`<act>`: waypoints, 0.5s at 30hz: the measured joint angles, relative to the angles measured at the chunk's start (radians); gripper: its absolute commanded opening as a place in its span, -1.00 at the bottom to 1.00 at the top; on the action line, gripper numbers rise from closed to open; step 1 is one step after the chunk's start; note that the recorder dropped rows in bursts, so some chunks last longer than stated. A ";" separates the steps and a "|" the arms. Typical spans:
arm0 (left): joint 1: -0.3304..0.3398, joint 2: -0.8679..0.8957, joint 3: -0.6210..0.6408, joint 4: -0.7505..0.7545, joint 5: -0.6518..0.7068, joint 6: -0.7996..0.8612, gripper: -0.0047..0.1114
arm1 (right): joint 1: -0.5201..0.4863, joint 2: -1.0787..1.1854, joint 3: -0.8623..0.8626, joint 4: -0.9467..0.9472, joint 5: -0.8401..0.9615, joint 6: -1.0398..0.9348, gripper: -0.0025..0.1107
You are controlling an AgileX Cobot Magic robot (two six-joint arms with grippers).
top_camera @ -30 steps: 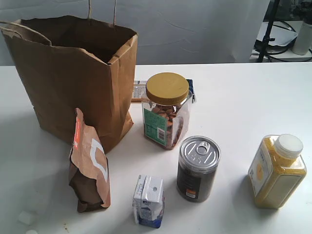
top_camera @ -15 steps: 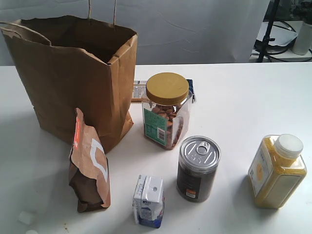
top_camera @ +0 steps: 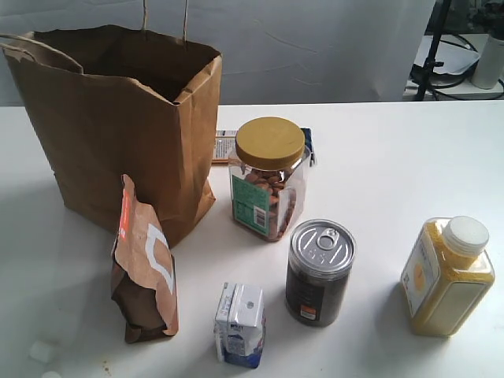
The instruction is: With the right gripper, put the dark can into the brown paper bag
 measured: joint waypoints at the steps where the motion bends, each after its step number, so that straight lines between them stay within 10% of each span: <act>1: 0.000 0.000 0.000 0.000 0.000 0.000 -0.92 | 0.047 0.086 -0.066 -0.024 0.064 -0.008 -0.96; 8: 0.000 0.000 0.000 0.000 0.000 0.000 -0.92 | 0.332 0.527 -0.395 -0.165 0.415 0.010 -0.79; 13: 0.000 0.000 0.000 0.000 0.000 0.000 -0.92 | 0.401 0.839 -0.597 -0.178 0.644 0.042 0.61; 15: 0.000 0.000 0.000 0.000 0.000 0.000 -0.92 | 0.401 0.931 -0.632 -0.178 0.687 0.084 0.80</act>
